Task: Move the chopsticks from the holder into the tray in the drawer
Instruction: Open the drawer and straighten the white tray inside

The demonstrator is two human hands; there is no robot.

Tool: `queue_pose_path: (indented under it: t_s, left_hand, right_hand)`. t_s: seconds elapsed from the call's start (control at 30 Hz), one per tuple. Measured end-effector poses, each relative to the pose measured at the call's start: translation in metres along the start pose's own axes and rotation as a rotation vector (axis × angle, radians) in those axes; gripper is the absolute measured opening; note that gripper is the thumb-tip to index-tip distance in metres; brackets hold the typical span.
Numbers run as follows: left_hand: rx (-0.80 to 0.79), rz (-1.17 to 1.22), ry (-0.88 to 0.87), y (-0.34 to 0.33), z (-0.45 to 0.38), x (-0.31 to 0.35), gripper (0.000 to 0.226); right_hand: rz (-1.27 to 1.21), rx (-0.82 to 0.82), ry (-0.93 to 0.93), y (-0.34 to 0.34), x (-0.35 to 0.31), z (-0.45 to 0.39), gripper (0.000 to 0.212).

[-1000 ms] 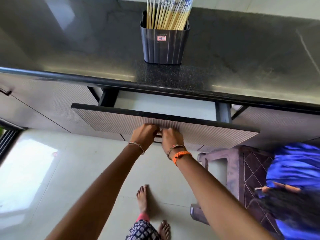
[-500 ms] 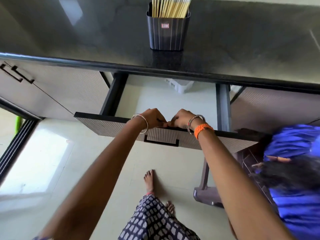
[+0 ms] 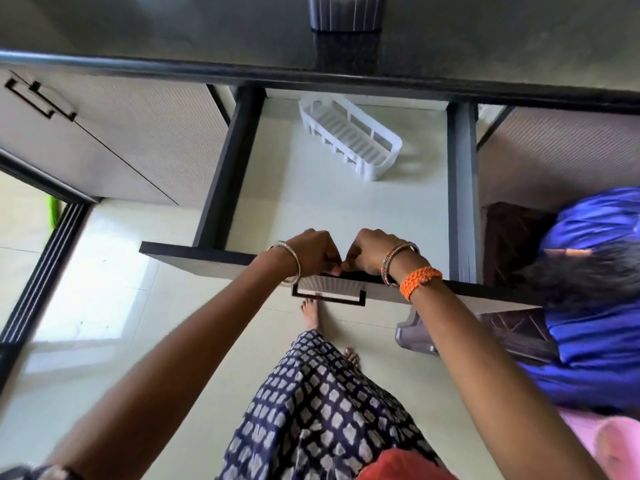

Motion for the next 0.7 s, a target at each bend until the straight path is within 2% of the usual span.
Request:
queue_pose_path:
  t_s: [0.1, 0.2, 0.23, 0.3, 0.33, 0.4, 0.47, 0.53, 0.6, 0.7]
  left_hand:
    - [-0.028, -0.018, 0.0, -0.014, 0.009, -0.004, 0.021]
    - [-0.121, -0.018, -0.006, -0.026, 0.017, -0.008, 0.023]
    - [-0.163, 0.001, -0.017, -0.027, 0.017, -0.007, 0.023]
    - [-0.183, 0.069, -0.048, -0.017, 0.006, -0.008, 0.027]
    - [-0.122, 0.07, -0.074, -0.001, -0.006, -0.01, 0.031]
    - [0.109, 0.008, -0.107, 0.044, -0.041, -0.018, 0.042]
    - [0.288, -0.001, -0.102, 0.082, -0.073, -0.023, 0.051]
    - [0.319, -0.097, -0.122, 0.103, -0.105, -0.021, 0.06]
    - [0.279, -0.26, -0.118, 0.113, -0.136, -0.022, 0.066]
    - [0.258, -0.397, -0.083, 0.123, -0.167, -0.037, 0.053]
  right_hand:
    - [0.16, -0.01, 0.028, -0.006, -0.014, 0.011, 0.026]
    - [0.18, -0.128, 0.065, -0.01, -0.017, 0.01, 0.024]
    - [0.165, -0.121, 0.052, -0.004, -0.013, 0.005, 0.023]
    - [0.111, 0.035, -0.019, 0.022, 0.003, -0.014, 0.025]
    - [0.069, 0.141, -0.066, 0.038, 0.012, -0.024, 0.026]
    - [-0.007, 0.303, -0.145, 0.062, 0.025, -0.044, 0.027]
    - [-0.031, 0.387, -0.179, 0.078, 0.026, -0.066, 0.029]
    - [0.006, 0.398, -0.17, 0.085, 0.02, -0.091, 0.033]
    - [0.063, 0.344, -0.167, 0.083, 0.012, -0.115, 0.04]
    - [0.152, 0.312, -0.159, 0.073, 0.008, -0.14, 0.033]
Point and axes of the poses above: each hand's wrist, its own z-axis away from the middle knuckle, its own y-axis out of the back of the hand, x = y × z, the point moved 8 cm from there along -z, towards the middle knuckle, and after that the axes turned 15 degrees about z, right-handed, at the moved point
